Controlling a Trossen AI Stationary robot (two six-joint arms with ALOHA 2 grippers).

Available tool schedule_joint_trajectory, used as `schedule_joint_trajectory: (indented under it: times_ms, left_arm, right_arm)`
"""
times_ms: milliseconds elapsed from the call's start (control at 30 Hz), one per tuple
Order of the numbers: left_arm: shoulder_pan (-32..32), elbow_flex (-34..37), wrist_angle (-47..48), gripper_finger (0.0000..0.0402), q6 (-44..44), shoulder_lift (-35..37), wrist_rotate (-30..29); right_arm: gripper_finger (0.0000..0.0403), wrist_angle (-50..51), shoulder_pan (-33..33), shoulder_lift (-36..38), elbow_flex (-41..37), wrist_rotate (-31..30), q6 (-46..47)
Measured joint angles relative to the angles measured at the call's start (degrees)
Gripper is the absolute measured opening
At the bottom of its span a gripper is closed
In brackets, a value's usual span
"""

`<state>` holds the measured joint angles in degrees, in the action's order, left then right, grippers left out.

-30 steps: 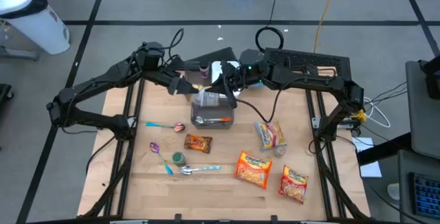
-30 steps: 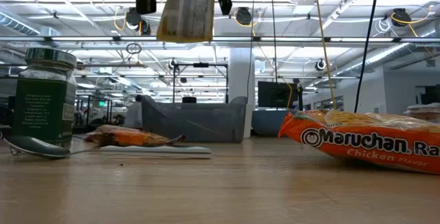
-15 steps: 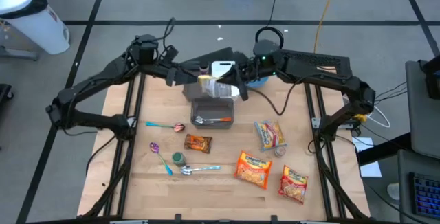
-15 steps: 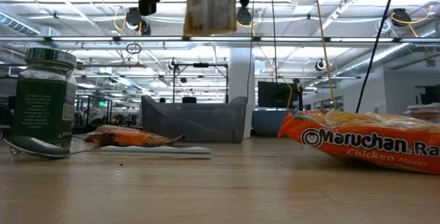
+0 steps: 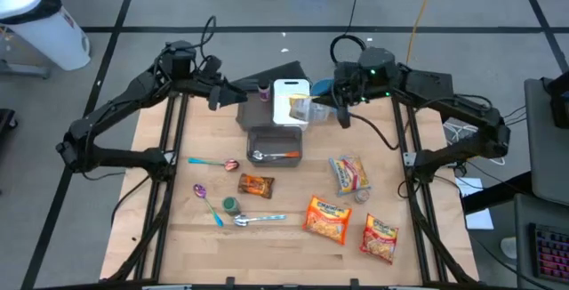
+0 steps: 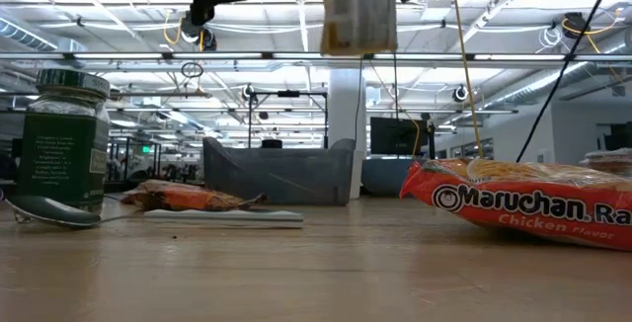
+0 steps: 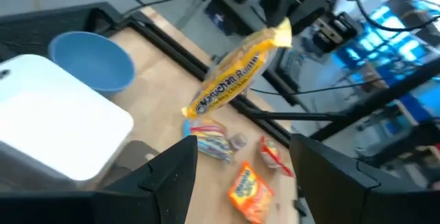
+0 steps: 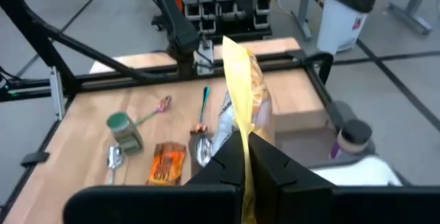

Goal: Pick & Place Food Item
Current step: Put the yellow noodle pack into the white bin

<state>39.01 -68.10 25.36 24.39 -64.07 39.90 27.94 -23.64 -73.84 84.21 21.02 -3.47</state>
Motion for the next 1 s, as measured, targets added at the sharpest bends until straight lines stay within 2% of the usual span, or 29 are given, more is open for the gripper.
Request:
schedule_joint_trajectory:
  times_ms: [167,400,533,633,867,1000]
  left_arm:
    - [-3.53,0.0,-1.44,0.0241,0.47,0.17,-4.62]
    - [-9.69,0.0,-2.85,0.0241,4.47,-0.04,-8.89]
    - [-12.57,0.0,-4.42,0.0241,6.72,-0.04,-12.69]
    - [-13.87,0.0,-7.22,0.0241,8.23,-0.04,-14.29]
    - [-15.41,0.0,-12.21,0.0241,8.85,-0.96,-14.47]
    - [-15.42,0.05,-13.78,0.0241,4.97,-0.92,-14.46]
  right_arm:
    - [0.0,-6.39,0.0,5.71,-11.03,0.04,4.26]
    - [0.0,-27.7,1.43,12.86,-32.79,0.01,14.97]
    - [0.0,-35.81,2.51,14.36,-41.17,-1.74,19.04]
    - [0.0,-38.57,2.89,14.37,-43.72,-3.04,19.53]
    - [0.0,-45.45,1.89,11.58,-43.77,-3.0,19.32]
    - [0.0,-46.85,0.32,9.13,-41.67,-2.82,19.34]
